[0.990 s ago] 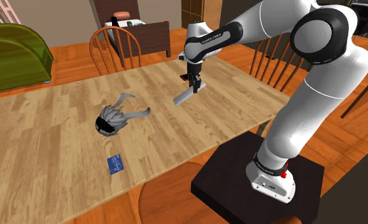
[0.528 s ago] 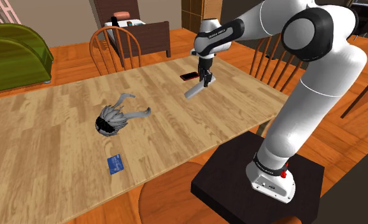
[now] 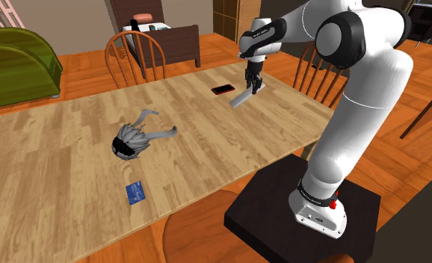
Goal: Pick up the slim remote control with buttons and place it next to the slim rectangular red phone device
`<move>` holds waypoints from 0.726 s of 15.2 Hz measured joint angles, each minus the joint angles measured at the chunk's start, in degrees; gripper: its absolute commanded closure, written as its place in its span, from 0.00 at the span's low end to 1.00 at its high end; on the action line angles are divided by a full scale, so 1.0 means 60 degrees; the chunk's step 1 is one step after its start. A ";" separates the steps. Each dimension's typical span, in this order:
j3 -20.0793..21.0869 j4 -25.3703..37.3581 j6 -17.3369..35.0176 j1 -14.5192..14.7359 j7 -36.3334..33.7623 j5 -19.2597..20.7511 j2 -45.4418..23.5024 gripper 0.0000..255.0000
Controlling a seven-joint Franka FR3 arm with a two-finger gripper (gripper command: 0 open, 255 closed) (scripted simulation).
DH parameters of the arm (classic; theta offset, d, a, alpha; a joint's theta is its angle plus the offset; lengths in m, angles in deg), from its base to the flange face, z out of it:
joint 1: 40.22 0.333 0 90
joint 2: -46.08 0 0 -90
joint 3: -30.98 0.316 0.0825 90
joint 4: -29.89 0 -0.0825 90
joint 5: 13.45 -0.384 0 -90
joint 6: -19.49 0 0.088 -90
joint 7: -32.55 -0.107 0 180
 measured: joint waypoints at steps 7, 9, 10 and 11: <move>-0.0232 0.0206 0.0379 -0.0322 0.0713 -0.0327 -0.0641 1.00; -0.0233 0.0094 0.0632 -0.0344 0.0775 -0.0409 -0.0787 1.00; -0.0225 0.0020 0.0748 -0.0344 0.0795 -0.0442 -0.0841 1.00; -0.0220 -0.0043 0.0856 -0.0349 0.0821 -0.0473 -0.0894 1.00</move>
